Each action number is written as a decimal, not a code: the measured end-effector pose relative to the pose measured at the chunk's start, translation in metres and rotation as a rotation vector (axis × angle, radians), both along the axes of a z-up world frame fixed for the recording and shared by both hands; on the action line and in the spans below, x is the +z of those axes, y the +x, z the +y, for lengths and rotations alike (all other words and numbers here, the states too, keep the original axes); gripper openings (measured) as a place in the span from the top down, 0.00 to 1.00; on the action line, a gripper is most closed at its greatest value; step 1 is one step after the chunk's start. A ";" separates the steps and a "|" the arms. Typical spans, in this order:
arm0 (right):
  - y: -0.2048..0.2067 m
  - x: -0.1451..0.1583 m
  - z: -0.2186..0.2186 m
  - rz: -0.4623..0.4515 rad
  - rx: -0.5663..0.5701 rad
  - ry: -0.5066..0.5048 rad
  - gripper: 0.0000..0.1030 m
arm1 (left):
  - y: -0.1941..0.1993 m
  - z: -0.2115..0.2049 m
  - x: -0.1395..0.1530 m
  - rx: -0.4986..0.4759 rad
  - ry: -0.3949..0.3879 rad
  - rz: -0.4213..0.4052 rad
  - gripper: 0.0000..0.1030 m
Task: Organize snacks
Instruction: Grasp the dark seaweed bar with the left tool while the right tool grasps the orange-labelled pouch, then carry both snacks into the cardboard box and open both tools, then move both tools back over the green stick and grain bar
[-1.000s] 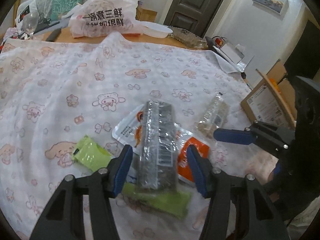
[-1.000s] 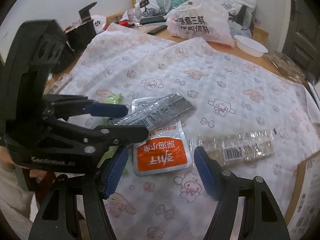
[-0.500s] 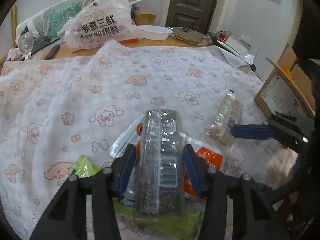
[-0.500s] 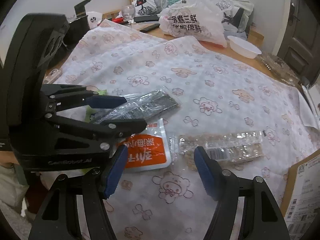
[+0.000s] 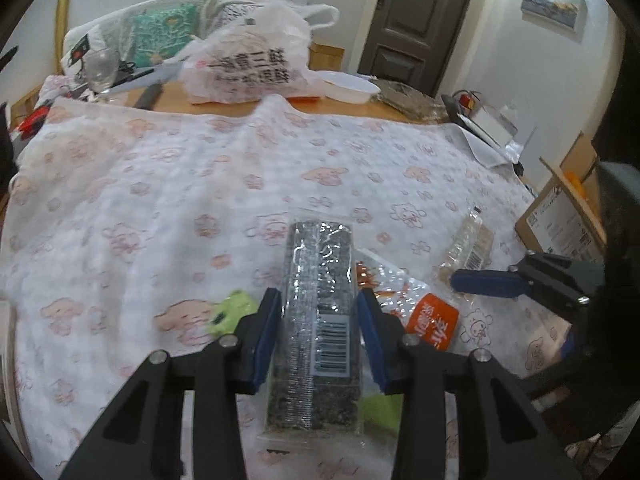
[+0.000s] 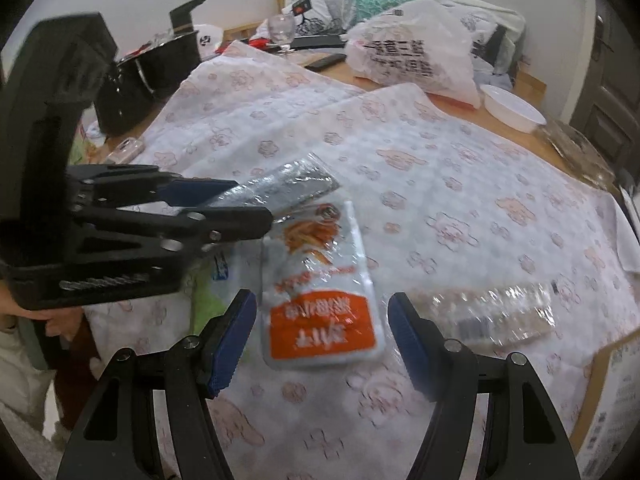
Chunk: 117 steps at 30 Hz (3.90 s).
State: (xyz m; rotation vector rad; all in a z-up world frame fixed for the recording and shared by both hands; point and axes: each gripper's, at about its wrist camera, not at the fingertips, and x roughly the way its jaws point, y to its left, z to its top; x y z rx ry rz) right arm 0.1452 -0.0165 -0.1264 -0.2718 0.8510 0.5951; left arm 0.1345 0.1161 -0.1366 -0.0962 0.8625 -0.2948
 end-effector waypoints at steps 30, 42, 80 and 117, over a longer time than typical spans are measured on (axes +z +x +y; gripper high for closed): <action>-0.009 0.023 0.008 -0.062 -0.027 0.032 0.38 | -0.031 0.014 0.044 0.031 -0.056 -0.087 0.65; -0.089 0.102 -0.076 -0.255 -0.080 0.190 0.38 | -0.092 -0.075 0.147 -0.064 -0.038 -0.268 0.65; -0.071 0.084 -0.318 -0.276 -0.432 0.202 0.37 | -0.003 -0.380 0.125 -0.446 0.049 -0.073 0.64; -0.115 0.130 -0.159 -0.313 -0.223 0.146 0.22 | -0.073 -0.144 0.156 -0.131 -0.010 -0.187 0.42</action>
